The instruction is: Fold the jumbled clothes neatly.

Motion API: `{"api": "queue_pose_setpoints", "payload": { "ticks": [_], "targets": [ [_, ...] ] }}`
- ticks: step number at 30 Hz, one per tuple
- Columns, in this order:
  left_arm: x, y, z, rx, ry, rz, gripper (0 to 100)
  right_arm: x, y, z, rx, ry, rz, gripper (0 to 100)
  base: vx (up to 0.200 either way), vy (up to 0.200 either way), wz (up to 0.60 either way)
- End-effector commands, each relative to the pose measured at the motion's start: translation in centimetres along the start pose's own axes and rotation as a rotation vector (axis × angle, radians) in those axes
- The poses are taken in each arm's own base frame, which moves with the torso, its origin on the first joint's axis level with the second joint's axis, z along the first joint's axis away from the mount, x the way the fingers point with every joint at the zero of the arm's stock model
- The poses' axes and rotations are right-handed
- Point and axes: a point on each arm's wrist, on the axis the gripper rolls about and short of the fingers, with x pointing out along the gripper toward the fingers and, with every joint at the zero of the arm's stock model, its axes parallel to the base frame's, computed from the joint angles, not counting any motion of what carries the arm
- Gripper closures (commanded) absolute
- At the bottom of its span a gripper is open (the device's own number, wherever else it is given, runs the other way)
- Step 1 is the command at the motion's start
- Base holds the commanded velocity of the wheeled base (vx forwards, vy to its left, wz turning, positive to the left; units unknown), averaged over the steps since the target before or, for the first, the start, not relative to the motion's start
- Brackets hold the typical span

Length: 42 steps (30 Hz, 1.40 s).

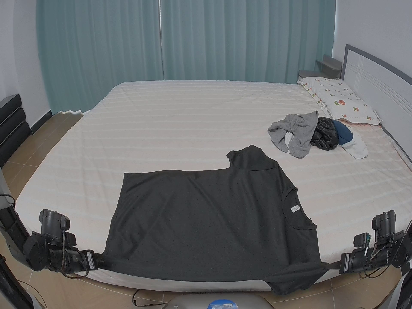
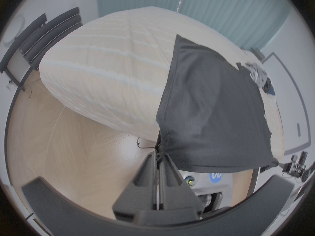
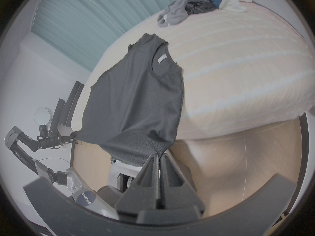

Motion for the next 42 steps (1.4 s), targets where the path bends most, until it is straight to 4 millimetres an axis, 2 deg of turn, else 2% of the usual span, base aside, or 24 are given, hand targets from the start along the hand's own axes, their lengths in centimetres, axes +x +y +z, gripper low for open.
{"api": "queue_pose_setpoints", "payload": {
  "ticks": [1,6,11,16,22,32,36,42],
  "targets": [
    [-0.5,-0.8,2.3,-0.056,-0.102,-0.04,100,-0.1,0.4,2.0,-0.005,-0.096,0.019,100,0.0,0.0,0.0],
    [-1.2,-1.6,4.0,-0.146,-0.178,-0.082,100,-0.4,1.0,4.4,0.027,-0.191,0.034,100,0.0,0.0,0.0],
    [-1.1,-1.8,4.4,-0.164,-0.173,-0.086,100,0.0,1.0,5.7,0.021,-0.218,0.032,100,0.0,0.0,0.0],
    [-0.9,-1.8,4.6,-0.167,-0.169,-0.091,100,0.1,1.3,6.3,0.007,-0.233,0.041,100,0.0,0.0,0.0],
    [-1.1,-2.4,5.9,-0.193,-0.202,-0.117,100,0.6,1.4,7.5,-0.004,-0.247,0.049,100,0.0,0.0,0.0],
    [-1.8,-2.3,5.3,-0.197,-0.09,-0.098,100,1.1,1.5,7.8,-0.007,-0.242,0.054,100,0.0,0.0,0.0],
    [-1.3,-2.7,6.6,-0.204,-0.074,-0.092,100,1.5,1.5,8.3,-0.009,-0.247,0.055,100,0.0,0.0,0.0],
    [1.2,-3.1,8.4,-0.22,-0.03,-0.074,100,3.2,1.2,9.5,-0.006,-0.22,0.056,100,0.0,0.0,0.0]
  ]
}}
